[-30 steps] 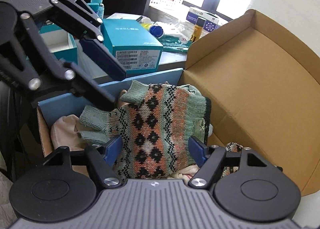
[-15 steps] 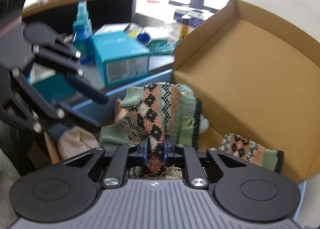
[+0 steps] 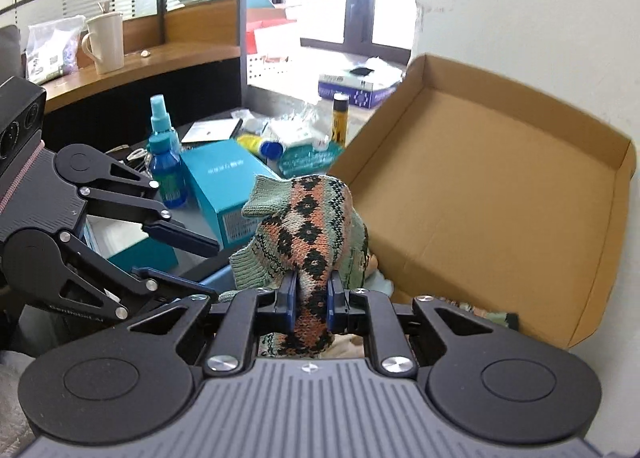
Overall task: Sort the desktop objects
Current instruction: 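Lift the glove with the right tool toward the open teal box, then lower the glove into the teal box and open the right tool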
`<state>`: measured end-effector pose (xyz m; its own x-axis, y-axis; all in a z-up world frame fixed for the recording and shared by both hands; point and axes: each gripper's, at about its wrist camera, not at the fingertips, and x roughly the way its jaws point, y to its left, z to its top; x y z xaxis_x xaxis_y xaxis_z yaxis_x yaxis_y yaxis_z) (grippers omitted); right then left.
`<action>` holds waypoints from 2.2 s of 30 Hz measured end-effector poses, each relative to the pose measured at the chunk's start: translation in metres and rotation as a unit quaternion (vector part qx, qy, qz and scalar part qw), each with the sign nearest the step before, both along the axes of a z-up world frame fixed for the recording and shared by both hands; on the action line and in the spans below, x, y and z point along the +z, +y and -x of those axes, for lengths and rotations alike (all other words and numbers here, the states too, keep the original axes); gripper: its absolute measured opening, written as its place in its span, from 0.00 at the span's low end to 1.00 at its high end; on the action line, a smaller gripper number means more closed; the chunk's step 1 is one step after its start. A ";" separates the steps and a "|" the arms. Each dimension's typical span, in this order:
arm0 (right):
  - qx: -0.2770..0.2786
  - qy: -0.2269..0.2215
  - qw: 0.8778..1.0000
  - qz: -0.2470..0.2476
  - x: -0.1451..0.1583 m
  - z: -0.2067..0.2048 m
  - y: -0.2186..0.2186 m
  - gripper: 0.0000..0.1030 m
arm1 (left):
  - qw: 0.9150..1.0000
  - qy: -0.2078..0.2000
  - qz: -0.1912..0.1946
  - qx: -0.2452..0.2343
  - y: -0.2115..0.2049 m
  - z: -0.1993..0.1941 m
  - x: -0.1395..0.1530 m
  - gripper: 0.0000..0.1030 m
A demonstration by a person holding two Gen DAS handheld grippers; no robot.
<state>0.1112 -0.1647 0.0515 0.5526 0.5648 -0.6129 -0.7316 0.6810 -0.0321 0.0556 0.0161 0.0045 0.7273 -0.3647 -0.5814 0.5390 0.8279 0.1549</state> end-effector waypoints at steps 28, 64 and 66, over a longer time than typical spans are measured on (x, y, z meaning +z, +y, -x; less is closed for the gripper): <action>0.150 -0.287 0.922 0.212 -0.025 0.076 0.227 0.17 | 0.985 0.008 0.013 0.171 0.160 0.054 0.023 0.35; 0.221 -0.027 0.971 0.091 -0.014 0.076 0.228 0.22 | 0.988 0.037 0.041 0.146 0.186 0.047 0.009 0.33; 0.212 -0.014 0.973 0.091 -0.015 0.070 0.227 0.20 | 0.989 0.046 0.038 0.138 0.183 0.044 0.005 0.29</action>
